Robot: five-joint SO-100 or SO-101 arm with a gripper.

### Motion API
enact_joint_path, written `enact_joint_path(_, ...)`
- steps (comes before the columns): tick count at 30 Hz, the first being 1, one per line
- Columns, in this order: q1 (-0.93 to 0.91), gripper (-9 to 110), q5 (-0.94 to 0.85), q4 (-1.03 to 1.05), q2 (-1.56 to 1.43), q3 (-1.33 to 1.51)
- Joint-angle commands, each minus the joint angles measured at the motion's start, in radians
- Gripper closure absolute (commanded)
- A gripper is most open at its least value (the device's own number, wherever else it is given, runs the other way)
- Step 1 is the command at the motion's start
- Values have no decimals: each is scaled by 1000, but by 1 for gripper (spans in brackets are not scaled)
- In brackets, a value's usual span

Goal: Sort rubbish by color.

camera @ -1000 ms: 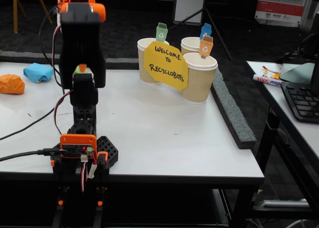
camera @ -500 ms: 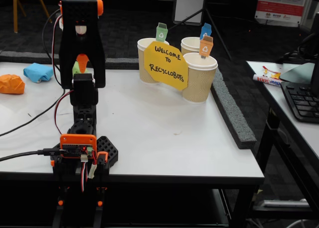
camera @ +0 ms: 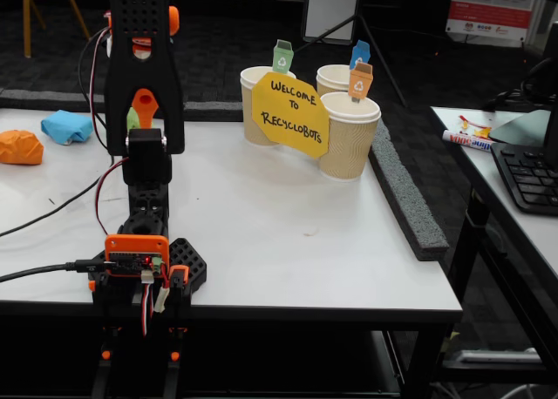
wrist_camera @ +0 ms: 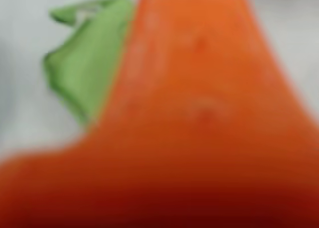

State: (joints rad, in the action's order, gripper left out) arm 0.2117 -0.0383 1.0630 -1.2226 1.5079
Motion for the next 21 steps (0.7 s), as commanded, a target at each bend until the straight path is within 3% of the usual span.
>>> enact_joint_path(1, 35, 65, -23, 2, -5, -144)
enact_joint_path(13, 120, 66, -21, -44, 43, -147)
enact_joint_path(21, 81, 91, -21, -155, 63, -147)
